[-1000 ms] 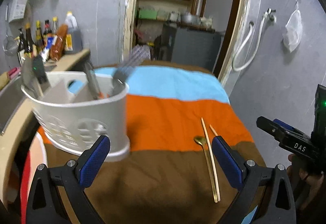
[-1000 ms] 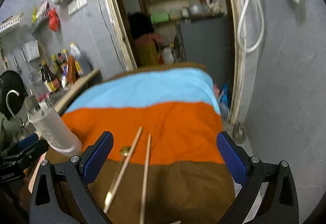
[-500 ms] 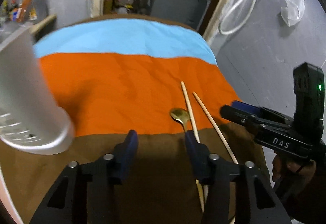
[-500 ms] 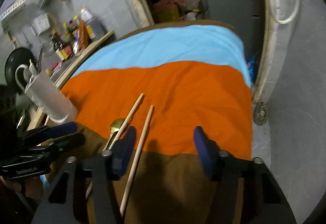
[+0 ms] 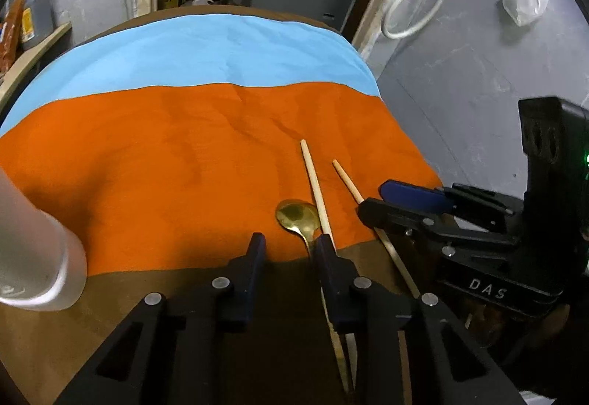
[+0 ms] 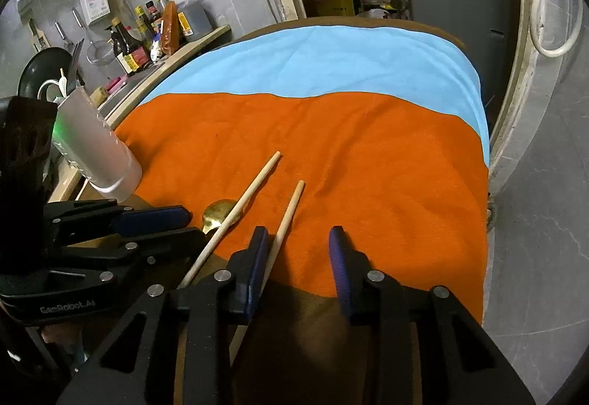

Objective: Organize utensils
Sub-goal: 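Lower the left tool onto the gold spoon while the right tool closes on a chopstick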

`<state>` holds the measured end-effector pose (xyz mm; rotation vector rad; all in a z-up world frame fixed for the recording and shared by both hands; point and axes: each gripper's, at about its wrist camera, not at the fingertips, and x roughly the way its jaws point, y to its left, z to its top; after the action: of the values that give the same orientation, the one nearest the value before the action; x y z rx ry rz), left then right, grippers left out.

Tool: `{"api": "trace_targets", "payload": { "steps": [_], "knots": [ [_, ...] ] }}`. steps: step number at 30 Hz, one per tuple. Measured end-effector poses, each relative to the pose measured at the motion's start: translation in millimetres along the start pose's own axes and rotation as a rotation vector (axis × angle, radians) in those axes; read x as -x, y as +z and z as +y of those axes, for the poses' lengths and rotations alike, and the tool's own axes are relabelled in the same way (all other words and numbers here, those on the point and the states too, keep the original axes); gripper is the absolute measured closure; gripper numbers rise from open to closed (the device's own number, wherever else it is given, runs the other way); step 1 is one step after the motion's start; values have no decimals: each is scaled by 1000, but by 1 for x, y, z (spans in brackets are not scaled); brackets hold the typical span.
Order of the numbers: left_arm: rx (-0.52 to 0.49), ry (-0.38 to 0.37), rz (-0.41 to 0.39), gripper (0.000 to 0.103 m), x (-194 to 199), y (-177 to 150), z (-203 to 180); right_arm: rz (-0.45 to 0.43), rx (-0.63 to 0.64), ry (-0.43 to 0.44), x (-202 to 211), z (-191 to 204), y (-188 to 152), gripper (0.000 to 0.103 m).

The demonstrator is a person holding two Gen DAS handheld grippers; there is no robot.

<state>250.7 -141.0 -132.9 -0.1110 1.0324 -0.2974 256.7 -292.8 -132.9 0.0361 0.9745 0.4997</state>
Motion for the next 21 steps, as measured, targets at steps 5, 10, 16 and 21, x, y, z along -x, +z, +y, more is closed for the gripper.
{"api": "trace_targets", "payload": {
  "steps": [5,10,16,21],
  "knots": [
    [-45,9,43,83,1,3,-2,4,-14,1,3,-9,-2,73],
    [-7,-46,107,95,-6,13,-2,37,-12,6,-7,-4,5,73],
    [103,-147,145,97,-14,18,17,102,-16,-20,-18,2,19,74],
    [115,-149,156,98,-19,21,13,150,-23,-80,-29,11,28,76]
  ]
}}
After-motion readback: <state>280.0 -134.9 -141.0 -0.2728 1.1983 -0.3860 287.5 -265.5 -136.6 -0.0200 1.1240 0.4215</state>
